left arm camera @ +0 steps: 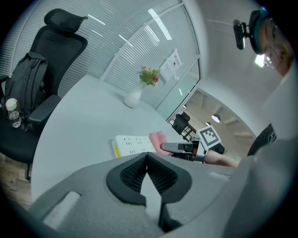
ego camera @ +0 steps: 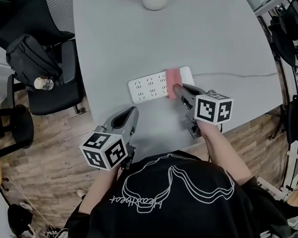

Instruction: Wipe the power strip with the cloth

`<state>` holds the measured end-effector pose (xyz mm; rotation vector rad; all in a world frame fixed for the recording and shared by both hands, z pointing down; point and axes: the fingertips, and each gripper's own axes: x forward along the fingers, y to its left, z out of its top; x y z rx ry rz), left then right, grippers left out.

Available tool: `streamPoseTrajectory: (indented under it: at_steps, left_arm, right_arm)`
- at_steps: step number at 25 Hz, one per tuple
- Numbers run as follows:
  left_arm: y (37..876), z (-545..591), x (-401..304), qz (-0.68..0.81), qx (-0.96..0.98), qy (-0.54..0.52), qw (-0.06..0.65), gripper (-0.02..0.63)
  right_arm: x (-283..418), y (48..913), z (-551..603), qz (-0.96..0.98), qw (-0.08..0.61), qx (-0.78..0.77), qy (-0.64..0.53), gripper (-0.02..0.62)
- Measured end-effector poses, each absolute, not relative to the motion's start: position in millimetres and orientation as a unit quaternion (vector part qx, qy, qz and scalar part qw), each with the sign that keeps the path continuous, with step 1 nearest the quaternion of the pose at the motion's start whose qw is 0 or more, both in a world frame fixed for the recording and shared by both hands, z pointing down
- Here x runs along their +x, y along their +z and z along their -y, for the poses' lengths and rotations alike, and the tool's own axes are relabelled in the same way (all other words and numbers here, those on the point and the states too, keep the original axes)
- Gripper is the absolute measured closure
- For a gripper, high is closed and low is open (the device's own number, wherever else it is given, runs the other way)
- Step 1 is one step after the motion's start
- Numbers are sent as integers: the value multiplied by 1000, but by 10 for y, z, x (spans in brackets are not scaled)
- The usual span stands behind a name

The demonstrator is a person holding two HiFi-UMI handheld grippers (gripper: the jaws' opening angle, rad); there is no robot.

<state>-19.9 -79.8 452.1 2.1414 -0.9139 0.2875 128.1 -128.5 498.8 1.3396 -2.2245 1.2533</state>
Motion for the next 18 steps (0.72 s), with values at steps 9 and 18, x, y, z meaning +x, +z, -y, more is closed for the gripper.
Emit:
streamPoseTrajectory:
  at_steps: [9, 18]
  left_arm:
    - [4498, 788, -172, 360, 842, 112, 385, 594]
    - [4448, 726, -147, 358, 843, 109, 386, 594]
  right_arm:
    - [1607, 4988, 1287, 754, 133, 484, 423, 555]
    - [1953, 4986, 1271, 739, 147, 514, 409, 555]
